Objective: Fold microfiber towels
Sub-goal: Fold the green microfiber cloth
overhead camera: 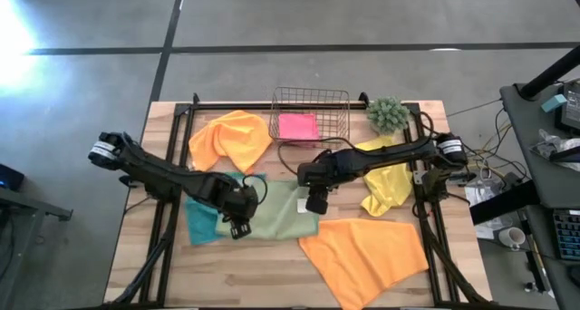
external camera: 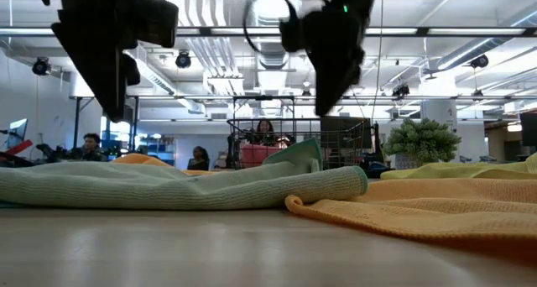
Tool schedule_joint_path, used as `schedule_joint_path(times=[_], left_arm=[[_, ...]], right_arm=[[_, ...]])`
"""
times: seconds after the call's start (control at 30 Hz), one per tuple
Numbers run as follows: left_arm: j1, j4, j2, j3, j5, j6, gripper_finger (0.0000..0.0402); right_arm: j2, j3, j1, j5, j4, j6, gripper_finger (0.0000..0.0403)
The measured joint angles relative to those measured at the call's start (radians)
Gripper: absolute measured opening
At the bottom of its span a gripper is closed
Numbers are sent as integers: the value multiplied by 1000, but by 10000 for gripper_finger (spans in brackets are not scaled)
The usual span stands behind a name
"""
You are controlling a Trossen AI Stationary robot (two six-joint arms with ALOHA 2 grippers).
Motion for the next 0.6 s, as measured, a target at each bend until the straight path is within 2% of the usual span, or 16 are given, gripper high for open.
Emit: schedule_joint_path(times=[0.13, 0.27, 0.4, 0.6], left_arm=[[-28, 176, 0, -39, 8, -41, 168], [-29, 333, 0, -57, 8, -47, 168], [-27, 429, 0, -56, 8, -40, 168], [-27, 456, 0, -28, 7, -43, 168]], right_arm=[[-9, -82, -35, -90, 33, 98, 124], [-33, -171, -62, -211, 157, 116, 139], [-56, -233, -81, -249, 217, 116, 161], [-60, -288, -96, -266, 279, 171, 188]])
